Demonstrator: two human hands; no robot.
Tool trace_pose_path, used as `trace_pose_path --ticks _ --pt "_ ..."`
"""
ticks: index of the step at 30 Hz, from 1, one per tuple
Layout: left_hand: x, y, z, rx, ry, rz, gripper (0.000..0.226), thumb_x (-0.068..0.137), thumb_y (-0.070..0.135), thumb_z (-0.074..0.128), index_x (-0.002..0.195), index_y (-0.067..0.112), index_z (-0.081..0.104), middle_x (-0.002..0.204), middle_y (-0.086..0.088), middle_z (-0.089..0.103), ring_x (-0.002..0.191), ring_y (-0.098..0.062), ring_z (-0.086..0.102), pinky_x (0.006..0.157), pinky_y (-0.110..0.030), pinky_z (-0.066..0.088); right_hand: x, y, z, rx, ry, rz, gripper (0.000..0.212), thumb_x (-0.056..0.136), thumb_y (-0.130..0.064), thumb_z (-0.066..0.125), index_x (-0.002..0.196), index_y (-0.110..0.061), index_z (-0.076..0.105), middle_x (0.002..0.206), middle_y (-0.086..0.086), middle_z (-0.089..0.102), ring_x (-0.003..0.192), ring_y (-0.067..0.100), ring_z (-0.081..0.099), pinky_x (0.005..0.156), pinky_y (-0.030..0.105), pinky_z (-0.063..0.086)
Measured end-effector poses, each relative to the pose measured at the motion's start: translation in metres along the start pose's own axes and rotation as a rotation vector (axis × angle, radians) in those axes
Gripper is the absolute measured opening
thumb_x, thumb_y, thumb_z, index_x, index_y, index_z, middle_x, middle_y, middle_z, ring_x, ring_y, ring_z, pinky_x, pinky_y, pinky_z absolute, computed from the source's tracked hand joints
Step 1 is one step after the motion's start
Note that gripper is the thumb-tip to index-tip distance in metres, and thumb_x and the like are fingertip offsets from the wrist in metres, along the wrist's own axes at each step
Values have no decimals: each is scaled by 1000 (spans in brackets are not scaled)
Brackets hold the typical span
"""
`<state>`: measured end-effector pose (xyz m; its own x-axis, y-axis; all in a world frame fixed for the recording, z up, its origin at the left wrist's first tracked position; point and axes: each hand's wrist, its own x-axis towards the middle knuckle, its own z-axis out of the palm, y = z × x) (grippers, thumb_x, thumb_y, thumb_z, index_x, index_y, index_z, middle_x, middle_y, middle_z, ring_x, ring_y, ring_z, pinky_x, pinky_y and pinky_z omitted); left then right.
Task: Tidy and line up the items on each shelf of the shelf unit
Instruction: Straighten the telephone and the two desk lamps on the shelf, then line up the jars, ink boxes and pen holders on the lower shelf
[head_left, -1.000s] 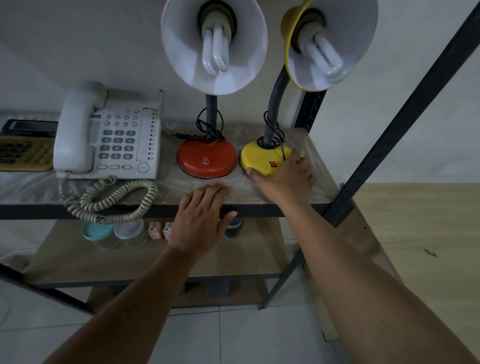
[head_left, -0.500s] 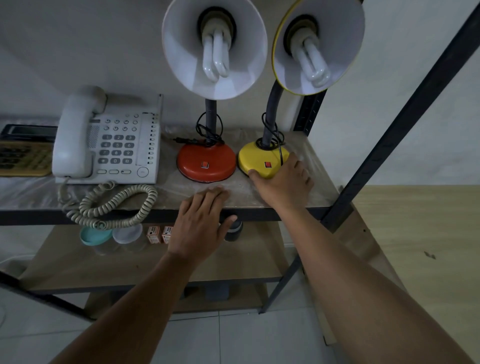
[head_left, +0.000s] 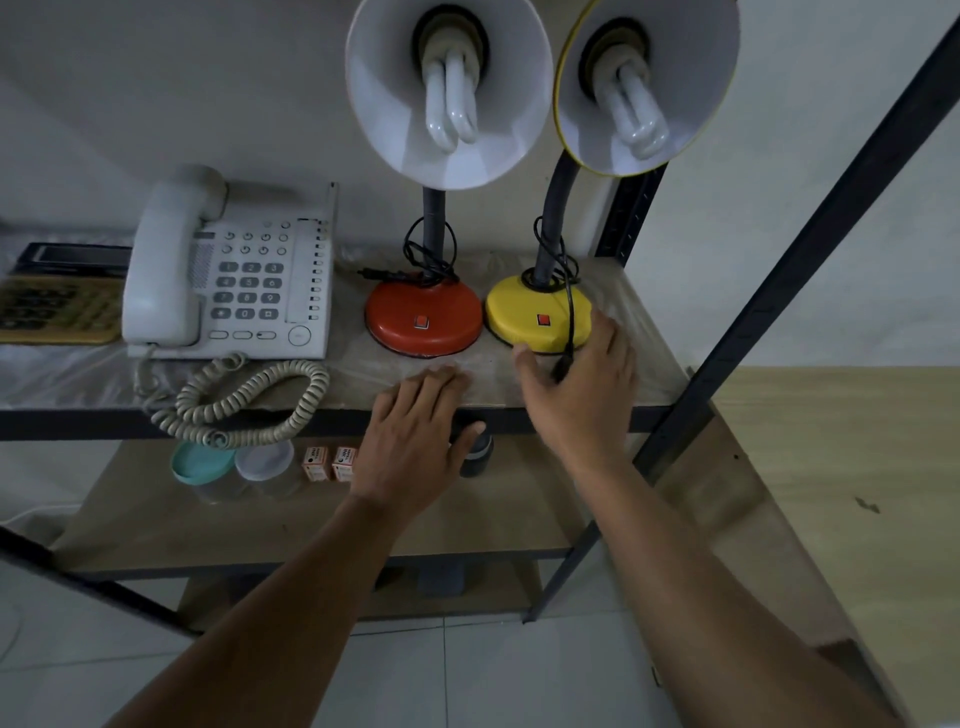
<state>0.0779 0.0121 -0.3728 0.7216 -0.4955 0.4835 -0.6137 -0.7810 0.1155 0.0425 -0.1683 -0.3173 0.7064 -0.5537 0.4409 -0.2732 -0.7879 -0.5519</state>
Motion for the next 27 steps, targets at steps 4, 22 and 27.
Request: trace_pose_path --ticks 4,22,27 --pt "-36 4 11 -101 144 52 56 98 32 57 147 6 46 154 -13 43 146 -27 35 122 -44 23 -77 5 -8 83 136 -105 62 93 -46 66 140 -9 48 138 9 50 129 27 47 106 42 41" --pt "-126 -62 260 -269 -71 120 52 81 8 73 130 9 56 133 -14 56 118 -29 54 98 -44 50 -189 222 261 -215 -415 -95 71 101 -58 31 147 -6 46 153 16 44 141 36 37 118 48 30" --pt "-106 -60 308 -201 19 154 48 82 17 70 129 13 59 132 -11 56 119 -30 53 92 -45 47 -208 252 299 -276 -249 -215 61 106 -56 28 144 -16 54 150 5 52 141 27 40 115 47 28"
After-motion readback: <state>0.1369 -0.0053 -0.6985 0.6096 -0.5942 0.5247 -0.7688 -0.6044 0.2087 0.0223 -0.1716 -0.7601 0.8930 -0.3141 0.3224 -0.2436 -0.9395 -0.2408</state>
